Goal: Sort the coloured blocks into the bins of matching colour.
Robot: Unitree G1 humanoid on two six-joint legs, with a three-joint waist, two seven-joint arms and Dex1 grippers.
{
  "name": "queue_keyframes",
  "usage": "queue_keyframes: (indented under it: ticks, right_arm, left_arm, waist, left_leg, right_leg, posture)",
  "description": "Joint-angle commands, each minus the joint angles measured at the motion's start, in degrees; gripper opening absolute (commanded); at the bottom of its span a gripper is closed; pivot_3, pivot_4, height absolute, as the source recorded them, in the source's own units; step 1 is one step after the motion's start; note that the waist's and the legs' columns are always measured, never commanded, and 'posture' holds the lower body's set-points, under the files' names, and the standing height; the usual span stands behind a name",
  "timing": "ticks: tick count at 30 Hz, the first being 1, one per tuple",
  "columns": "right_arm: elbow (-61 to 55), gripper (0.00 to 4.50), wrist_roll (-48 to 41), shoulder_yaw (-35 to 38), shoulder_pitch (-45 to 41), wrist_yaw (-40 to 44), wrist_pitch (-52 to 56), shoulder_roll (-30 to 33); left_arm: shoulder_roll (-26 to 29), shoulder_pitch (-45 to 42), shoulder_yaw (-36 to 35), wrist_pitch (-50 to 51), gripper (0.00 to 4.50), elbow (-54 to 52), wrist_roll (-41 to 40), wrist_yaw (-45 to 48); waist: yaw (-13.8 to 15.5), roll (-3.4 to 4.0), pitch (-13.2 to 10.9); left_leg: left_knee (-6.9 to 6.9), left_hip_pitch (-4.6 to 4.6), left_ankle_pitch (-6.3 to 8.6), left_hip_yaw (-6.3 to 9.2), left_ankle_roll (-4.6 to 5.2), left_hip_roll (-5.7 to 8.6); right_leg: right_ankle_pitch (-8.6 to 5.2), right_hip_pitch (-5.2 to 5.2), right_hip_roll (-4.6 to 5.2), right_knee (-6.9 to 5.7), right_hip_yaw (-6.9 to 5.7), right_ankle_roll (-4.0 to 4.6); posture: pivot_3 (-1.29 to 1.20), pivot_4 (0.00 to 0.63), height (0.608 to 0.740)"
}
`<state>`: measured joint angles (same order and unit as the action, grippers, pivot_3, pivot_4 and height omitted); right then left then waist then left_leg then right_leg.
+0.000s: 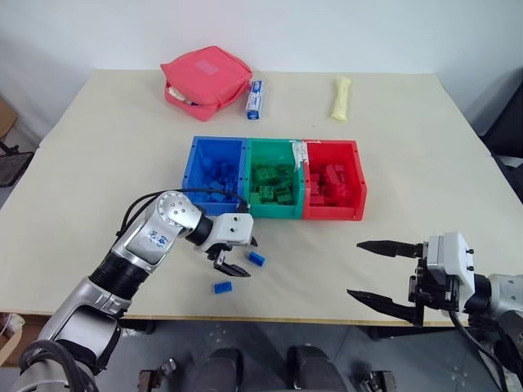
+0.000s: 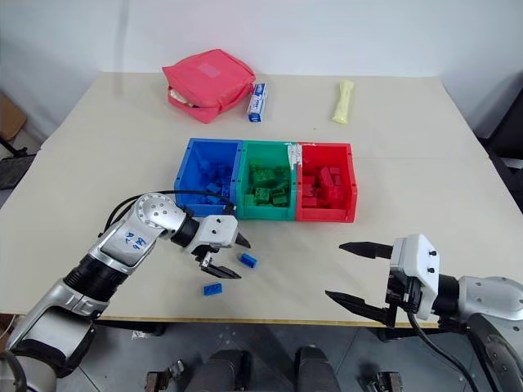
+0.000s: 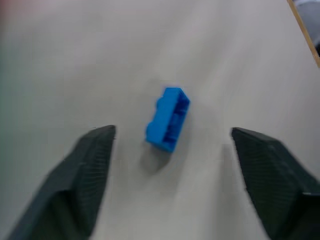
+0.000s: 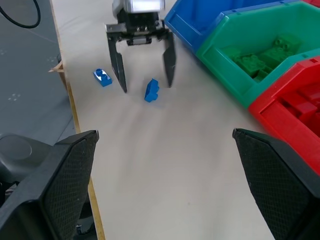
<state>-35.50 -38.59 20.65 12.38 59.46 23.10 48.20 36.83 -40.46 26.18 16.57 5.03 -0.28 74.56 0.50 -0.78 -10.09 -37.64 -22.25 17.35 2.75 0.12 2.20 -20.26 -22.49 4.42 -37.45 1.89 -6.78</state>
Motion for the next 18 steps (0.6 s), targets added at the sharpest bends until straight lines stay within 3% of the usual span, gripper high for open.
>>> queue_keyframes:
  ticks: [1, 9, 17, 18]
  right_arm:
    - [-1.71, 4.50, -1.31, 0.74, 0.27, -0.60, -0.05, -0.38]
    - [-1.21, 4.50, -0.43, 0.12, 1.80, -0.61, -1.23, -1.33]
    - [-0.91, 4.50, -0.30, -0.45, 2.05, -0.71, -1.33, -1.80]
    - [-0.68, 4.50, -0.18, -0.54, 1.99, -0.59, -1.45, -1.78]
  left_arm:
    - [1.12, -0.31, 0.20, -0.79, 2.39, 0.01, 2.00, 0.37]
    - [-1.61, 1.52, -3.10, -0.03, 0.02, -0.75, -0.55, -2.50]
    - [0.54, 6.62, -7.70, -1.35, 0.02, -2.58, -2.75, -3.57]
    - [0.34, 6.86, -8.73, -3.19, 0.20, -2.43, -3.00, -4.59]
  waist:
    - [0.04, 0.00, 0.00]
    - [0.61, 0.00, 0.00]
    - [0.80, 0.00, 0.00]
    - [0.83, 0.00, 0.00]
  left_leg:
    - [-0.01, 0.00, 0.00, 0.00, 0.00, 0.00]
    - [-0.08, -0.01, 0.01, 0.00, 0.01, 0.01]
    - [-0.12, -0.02, 0.01, 0.00, 0.00, 0.00]
    - [-0.13, -0.01, 0.00, 0.01, 0.00, 0.00]
  right_leg:
    - [0.00, 0.00, 0.00, -0.01, 0.00, 0.00]
    - [0.00, 0.01, 0.02, -0.01, 0.00, 0.00]
    - [0.01, 0.02, 0.02, -0.03, 0.01, -0.02]
    - [0.01, 0.02, 0.02, -0.03, 0.01, -0.02]
  posture:
    - [0.00, 0.150, 0.740]
    - [0.00, 0.150, 0.740]
    - [0.00, 0.150, 0.740]
    - [0.00, 0.150, 0.740]
